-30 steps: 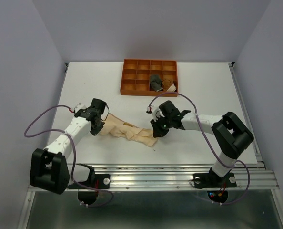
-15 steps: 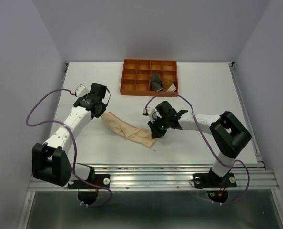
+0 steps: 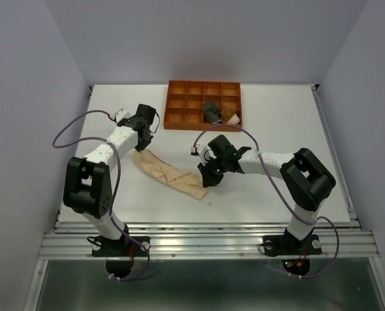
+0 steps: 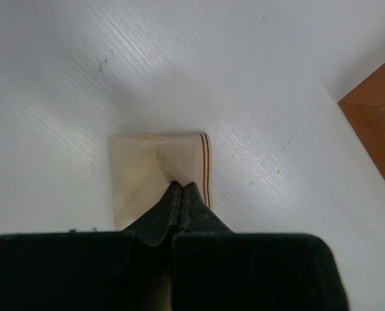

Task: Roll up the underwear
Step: Fold the underwear

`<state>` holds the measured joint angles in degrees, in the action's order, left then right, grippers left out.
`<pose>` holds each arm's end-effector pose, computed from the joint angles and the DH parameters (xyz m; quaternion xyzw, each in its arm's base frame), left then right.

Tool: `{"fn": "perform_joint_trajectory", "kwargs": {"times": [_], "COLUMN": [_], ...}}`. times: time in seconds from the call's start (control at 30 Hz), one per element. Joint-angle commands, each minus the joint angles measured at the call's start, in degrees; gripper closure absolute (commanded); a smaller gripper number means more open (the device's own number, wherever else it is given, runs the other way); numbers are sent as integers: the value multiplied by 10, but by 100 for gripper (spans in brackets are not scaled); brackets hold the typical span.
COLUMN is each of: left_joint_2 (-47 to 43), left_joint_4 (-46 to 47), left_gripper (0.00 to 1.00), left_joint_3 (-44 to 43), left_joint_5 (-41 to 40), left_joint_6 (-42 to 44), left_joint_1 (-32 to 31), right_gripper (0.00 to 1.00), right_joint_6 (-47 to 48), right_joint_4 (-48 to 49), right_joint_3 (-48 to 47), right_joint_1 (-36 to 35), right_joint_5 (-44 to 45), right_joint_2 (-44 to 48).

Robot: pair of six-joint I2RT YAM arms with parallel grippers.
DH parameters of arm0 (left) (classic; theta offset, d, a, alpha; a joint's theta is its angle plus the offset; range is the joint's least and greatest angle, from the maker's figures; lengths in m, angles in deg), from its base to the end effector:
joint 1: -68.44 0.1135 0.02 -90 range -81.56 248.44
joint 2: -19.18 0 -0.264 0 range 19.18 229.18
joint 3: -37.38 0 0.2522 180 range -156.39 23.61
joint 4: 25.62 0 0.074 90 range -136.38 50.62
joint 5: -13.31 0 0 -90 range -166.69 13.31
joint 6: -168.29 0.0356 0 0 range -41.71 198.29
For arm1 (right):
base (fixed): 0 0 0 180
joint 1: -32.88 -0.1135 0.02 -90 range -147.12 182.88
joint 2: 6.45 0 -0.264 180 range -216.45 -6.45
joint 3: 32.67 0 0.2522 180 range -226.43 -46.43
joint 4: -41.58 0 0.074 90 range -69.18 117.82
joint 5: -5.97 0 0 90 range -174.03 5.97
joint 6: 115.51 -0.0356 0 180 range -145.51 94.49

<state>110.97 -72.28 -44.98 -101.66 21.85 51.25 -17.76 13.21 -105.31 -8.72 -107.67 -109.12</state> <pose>0.3257 -0.0850 0.2479 -0.3730 0.8585 -0.0051 0.3519 0.2538 0.2445 0.1541 -0.4439 0.8325 0.2661 0.1976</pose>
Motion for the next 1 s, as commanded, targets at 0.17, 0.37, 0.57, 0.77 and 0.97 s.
{"fn": "perform_joint_trajectory", "kwargs": {"times": [0.17, 0.37, 0.57, 0.77, 0.97], "left_joint_2": [81, 132, 167, 187, 176], "left_joint_4": [21, 7, 18, 23, 25], "left_gripper": [100, 100, 100, 100, 95], "left_joint_3": [-26, -33, -16, -23, -22], "left_joint_5": [-20, -31, -22, -14, 11], "left_joint_6": [6, -16, -28, -23, 6], "left_joint_1": [8, 33, 65, 66, 66], "right_gripper": [91, 91, 91, 91, 83], "right_joint_6": [20, 14, -6, -18, -28], "right_joint_4": [-44, -56, -62, -65, -62], "right_joint_3": [5, 9, 30, 53, 44], "right_joint_1": [-12, -12, -12, -12, -12], "right_joint_5": [28, 46, 52, 67, 74], "right_joint_2": [-39, -38, -24, -11, -5]}}
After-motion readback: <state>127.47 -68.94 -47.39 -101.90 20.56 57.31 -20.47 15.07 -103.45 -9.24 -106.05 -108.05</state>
